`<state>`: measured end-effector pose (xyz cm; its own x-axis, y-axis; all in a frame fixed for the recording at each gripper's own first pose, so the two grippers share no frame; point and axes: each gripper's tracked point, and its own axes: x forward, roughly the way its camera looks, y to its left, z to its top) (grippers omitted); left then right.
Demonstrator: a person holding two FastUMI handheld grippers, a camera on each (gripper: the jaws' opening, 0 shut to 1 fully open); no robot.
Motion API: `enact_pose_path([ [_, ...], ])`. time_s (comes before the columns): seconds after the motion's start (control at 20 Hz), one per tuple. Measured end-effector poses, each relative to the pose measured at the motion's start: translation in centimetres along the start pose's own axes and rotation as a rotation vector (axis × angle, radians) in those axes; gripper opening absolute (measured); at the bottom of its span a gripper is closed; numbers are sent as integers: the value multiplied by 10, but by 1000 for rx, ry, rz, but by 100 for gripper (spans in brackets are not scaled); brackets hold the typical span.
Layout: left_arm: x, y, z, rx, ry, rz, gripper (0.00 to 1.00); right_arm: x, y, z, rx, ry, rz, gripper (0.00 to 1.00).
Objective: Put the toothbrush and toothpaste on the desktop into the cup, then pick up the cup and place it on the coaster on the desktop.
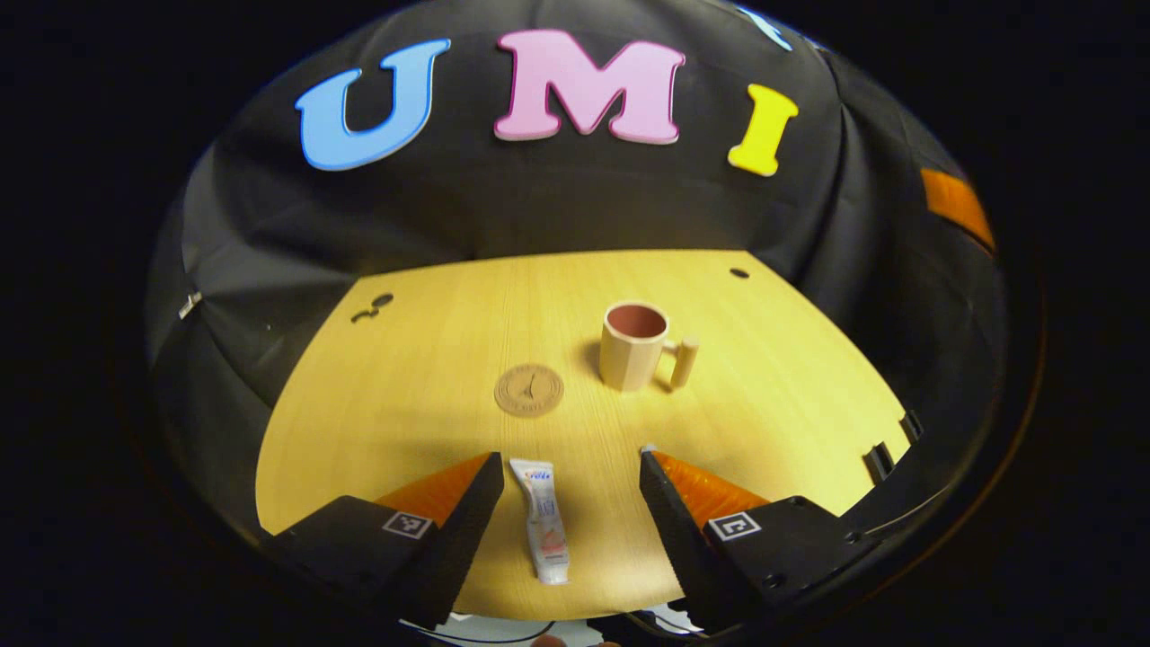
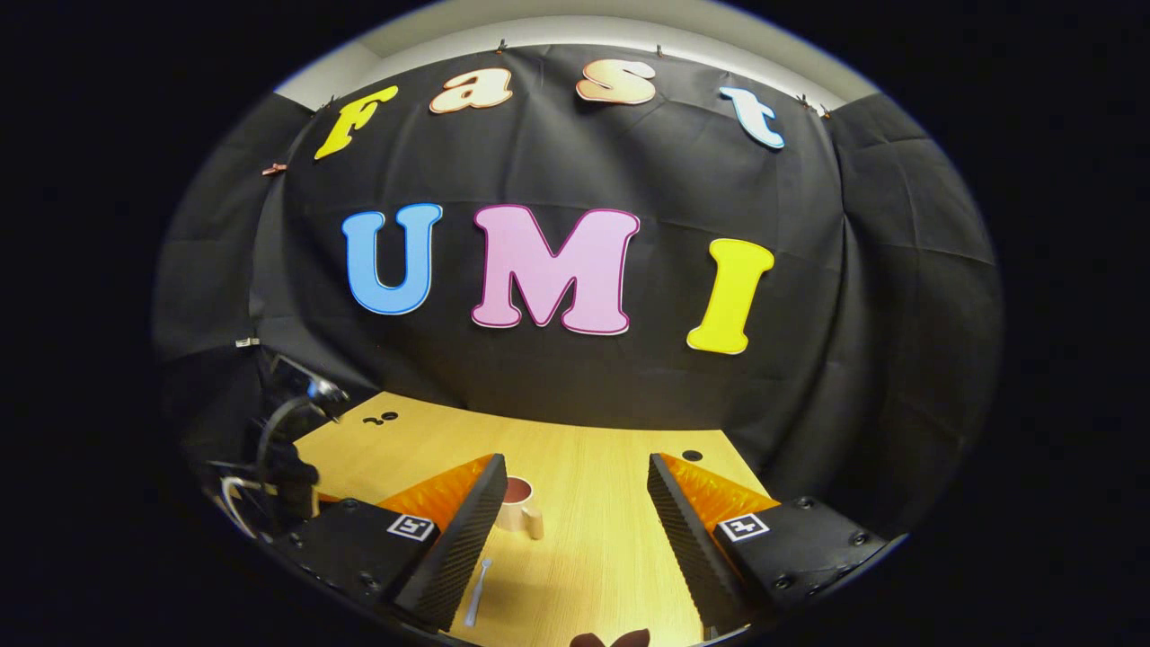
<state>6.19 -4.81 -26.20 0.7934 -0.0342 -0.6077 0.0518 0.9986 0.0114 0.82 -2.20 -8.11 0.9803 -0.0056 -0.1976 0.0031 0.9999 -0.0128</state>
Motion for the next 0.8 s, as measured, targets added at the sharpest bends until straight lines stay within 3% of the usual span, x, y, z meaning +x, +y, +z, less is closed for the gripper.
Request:
enact_pose_path([
  [0.2, 40, 11, -39, 14, 129, 57, 94, 2, -4, -17, -6, 44, 3, 98],
  [0.5, 75, 30, -69, 56, 233, 138, 87, 6, 20, -86, 31, 264, 87, 98],
  [0.8, 96, 33, -82, 26, 295, 136, 83, 20, 42, -141, -38, 390, 150, 98],
])
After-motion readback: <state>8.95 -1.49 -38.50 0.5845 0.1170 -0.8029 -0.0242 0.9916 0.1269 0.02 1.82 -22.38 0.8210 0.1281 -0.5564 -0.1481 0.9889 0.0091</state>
